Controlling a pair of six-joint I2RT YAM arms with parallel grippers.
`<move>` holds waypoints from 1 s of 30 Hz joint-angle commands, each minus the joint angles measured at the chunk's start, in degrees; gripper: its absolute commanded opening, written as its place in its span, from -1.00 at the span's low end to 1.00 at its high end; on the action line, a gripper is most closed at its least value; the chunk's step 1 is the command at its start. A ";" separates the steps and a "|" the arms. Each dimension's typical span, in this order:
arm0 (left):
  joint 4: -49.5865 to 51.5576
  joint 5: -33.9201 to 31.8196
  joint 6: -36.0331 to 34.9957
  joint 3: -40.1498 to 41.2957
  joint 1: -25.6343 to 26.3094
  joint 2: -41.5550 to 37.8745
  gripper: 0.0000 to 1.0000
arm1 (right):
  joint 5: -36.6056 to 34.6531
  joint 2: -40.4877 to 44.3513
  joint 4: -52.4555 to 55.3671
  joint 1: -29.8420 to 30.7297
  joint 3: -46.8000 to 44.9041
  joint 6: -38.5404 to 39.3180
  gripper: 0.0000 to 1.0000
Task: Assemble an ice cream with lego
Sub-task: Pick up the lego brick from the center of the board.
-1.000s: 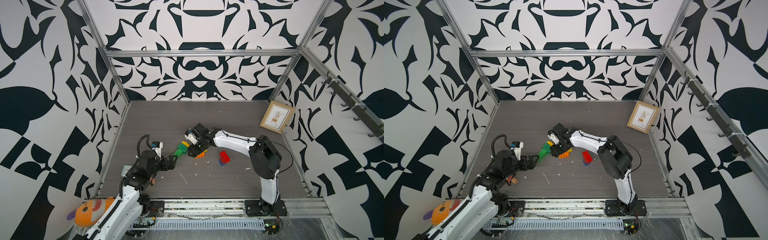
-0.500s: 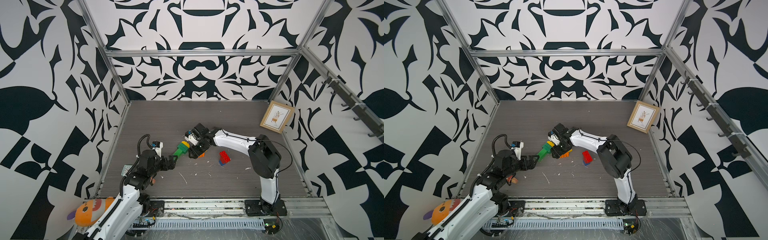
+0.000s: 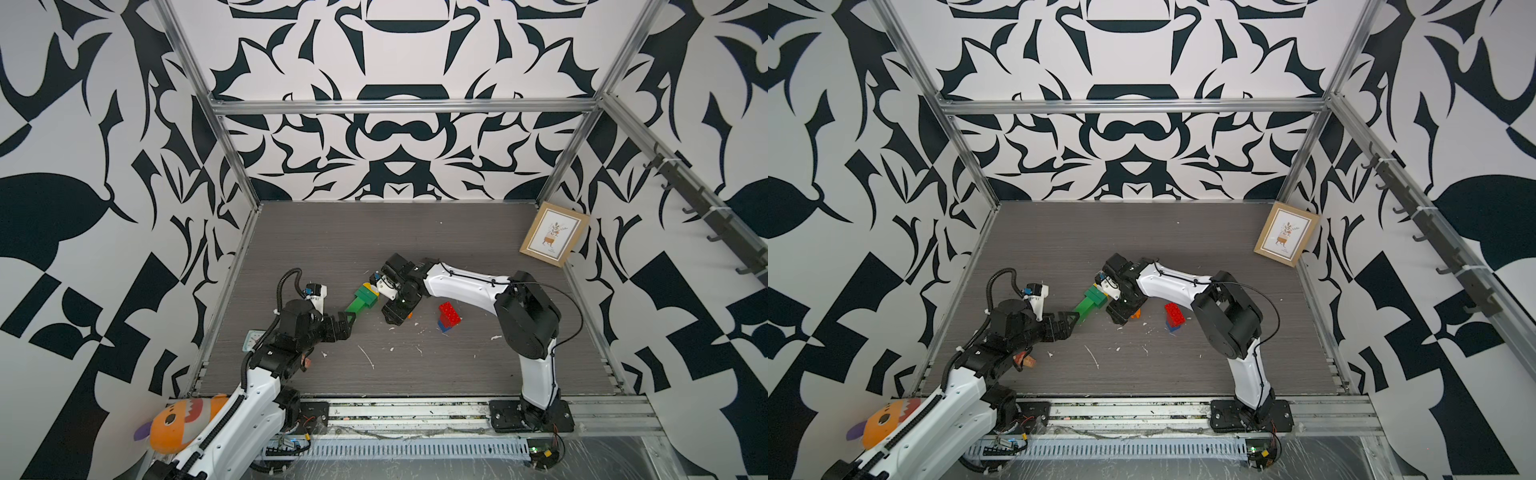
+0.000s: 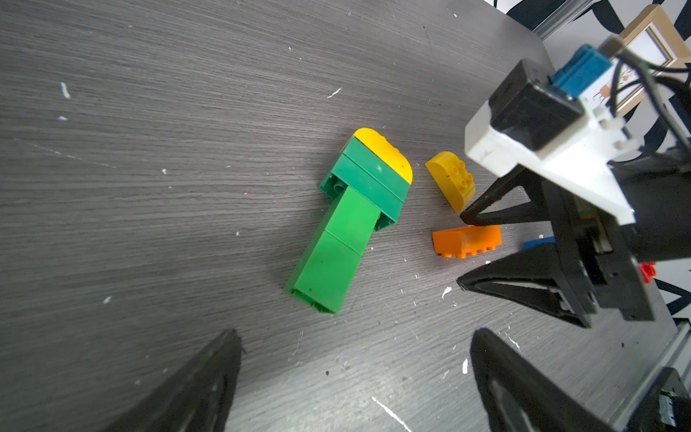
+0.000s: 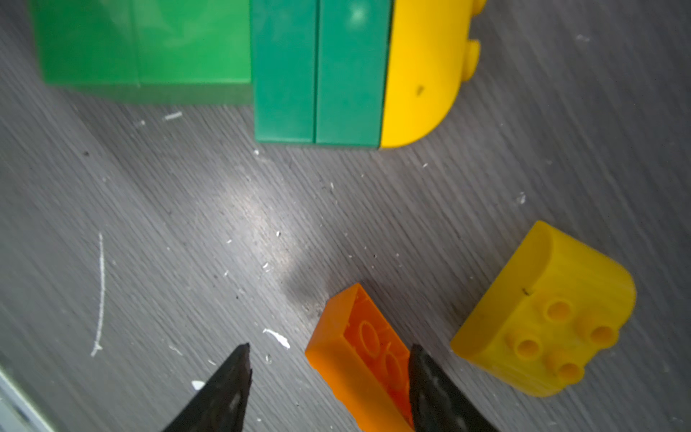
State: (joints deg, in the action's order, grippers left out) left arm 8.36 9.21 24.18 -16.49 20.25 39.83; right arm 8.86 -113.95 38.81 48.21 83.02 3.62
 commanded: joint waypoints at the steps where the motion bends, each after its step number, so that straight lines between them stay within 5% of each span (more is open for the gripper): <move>1: -0.63 0.47 0.26 -0.49 -0.21 -0.06 0.99 | -3.52 0.19 2.68 0.31 1.10 3.01 0.23; 6: -0.63 0.46 0.36 -0.56 -0.21 0.24 0.99 | -4.70 0.40 2.60 1.35 0.38 3.33 -0.08; 11: -0.57 0.46 0.34 -0.56 -0.21 0.34 0.99 | -9.47 -0.33 2.59 2.84 0.39 3.23 -0.16; 15: -0.45 0.42 0.40 -0.56 -0.21 0.16 0.99 | -11.91 0.96 1.55 4.17 -0.38 3.24 0.23; 30: -0.54 0.55 0.48 -0.53 -0.21 0.15 0.99 | -13.16 6.73 -2.44 5.91 -6.78 1.64 0.40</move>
State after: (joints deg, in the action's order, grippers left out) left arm 8.36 9.21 24.21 -16.49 20.25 40.14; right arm -3.01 -107.42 36.45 54.04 76.34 5.91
